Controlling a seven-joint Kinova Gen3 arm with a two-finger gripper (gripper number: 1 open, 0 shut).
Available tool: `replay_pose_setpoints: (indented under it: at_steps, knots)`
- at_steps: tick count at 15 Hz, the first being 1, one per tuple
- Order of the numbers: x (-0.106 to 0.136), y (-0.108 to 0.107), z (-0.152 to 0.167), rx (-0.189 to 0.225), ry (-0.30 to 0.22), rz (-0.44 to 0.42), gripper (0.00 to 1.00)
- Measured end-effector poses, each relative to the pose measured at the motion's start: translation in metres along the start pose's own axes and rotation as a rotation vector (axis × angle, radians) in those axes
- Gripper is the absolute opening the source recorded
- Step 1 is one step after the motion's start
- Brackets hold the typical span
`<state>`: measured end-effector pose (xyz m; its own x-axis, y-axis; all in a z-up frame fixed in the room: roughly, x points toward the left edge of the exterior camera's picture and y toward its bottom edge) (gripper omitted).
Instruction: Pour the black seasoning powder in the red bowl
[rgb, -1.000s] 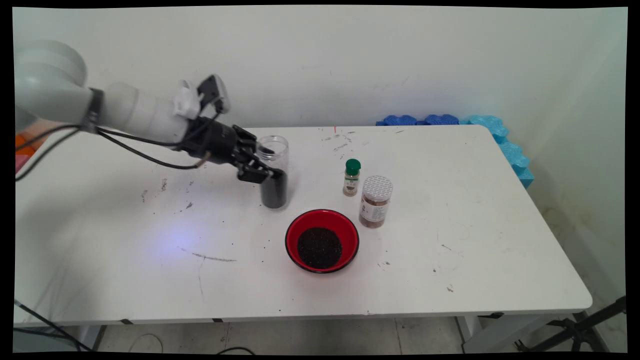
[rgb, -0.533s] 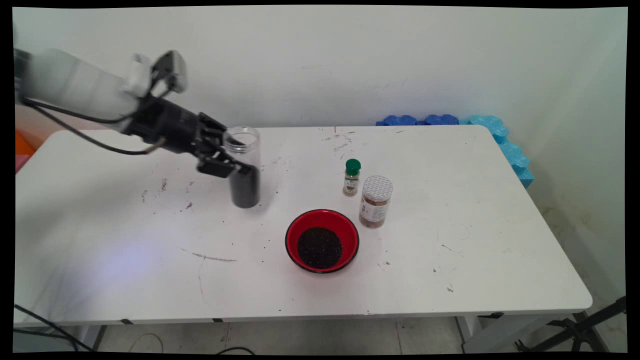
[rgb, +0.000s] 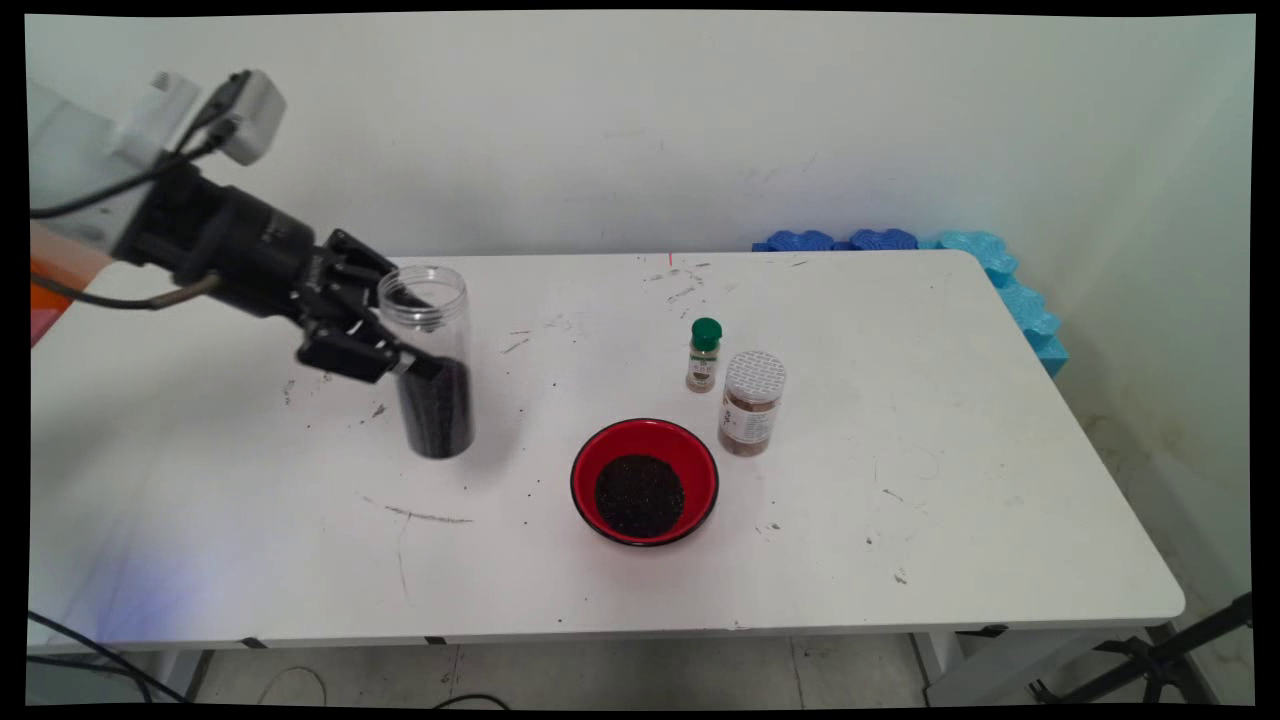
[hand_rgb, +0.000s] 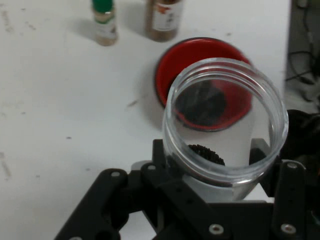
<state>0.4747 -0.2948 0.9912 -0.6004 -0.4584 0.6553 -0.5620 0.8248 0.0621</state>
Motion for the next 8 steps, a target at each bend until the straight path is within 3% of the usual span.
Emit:
replay_pose_setpoints:
  at_steps: [8]
  knots:
    - [0.035, 0.051, -0.017, -0.152, 0.019, -0.011, 0.00]
